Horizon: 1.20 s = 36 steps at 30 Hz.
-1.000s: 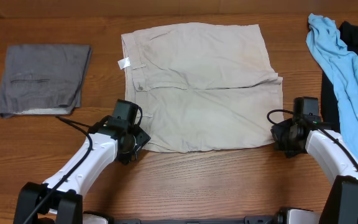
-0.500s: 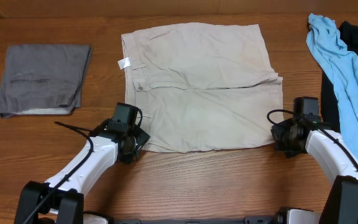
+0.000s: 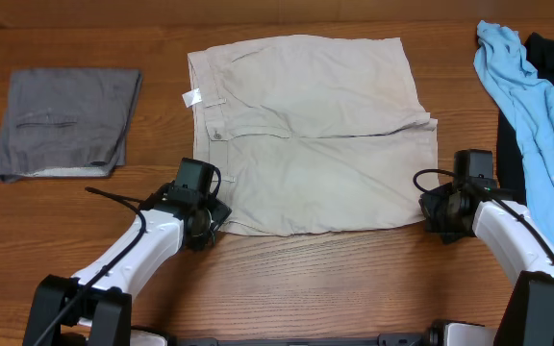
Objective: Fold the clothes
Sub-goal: 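Close both grippers on the beige pants' lower hem corners, then lift the hem with both grippers and fold it up toward the waistband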
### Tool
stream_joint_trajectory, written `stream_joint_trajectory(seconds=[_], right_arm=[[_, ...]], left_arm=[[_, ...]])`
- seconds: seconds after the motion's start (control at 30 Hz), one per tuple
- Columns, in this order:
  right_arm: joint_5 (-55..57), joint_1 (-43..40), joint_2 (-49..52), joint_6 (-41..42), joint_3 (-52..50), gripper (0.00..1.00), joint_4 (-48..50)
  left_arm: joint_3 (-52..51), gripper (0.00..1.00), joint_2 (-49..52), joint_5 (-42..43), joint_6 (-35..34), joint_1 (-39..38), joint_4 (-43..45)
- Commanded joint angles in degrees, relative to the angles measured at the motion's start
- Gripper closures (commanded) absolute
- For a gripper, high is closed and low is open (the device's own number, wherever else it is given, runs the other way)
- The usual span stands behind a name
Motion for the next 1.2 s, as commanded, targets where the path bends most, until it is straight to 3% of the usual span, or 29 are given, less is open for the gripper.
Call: stream_joint_trajectory(seconds=[0.0, 0.17, 0.37, 0.6, 0.8, 1.17], right_arm=[[1.0, -0.2, 0.1, 0.0, -0.4, 0.96, 0.2], [1.0, -0.2, 0.0, -0.1, -0.3, 0.96, 0.0], [1.2, -0.2, -0.4, -6.8, 4.1, 0.96, -4.4], [5.4, -0.2, -1.7, -7.4, 12.1, 0.96, -14.4], [6.4, -0.2, -2.7, -7.7, 16.8, 0.96, -21.8], [8.3, -0.2, -6.1, -12.9, 26.3, 0.96, -29.6]], left_arm=[[-0.4, 0.54, 1.0, -1.0, -0.4, -0.3, -0.2], [-0.3, 0.96, 0.9, -0.4, 1.7, -0.3, -0.1], [2.1, 0.96, 0.5, 5.4, 16.2, -0.3, -1.4], [10.6, 0.96, -1.9, 5.9, 28.2, -0.3, -14.6], [15.5, 0.96, -5.3, -1.0, 28.6, -0.3, -28.7], [15.8, 0.96, -15.4, -1.1, 28.5, -0.3, -40.7]])
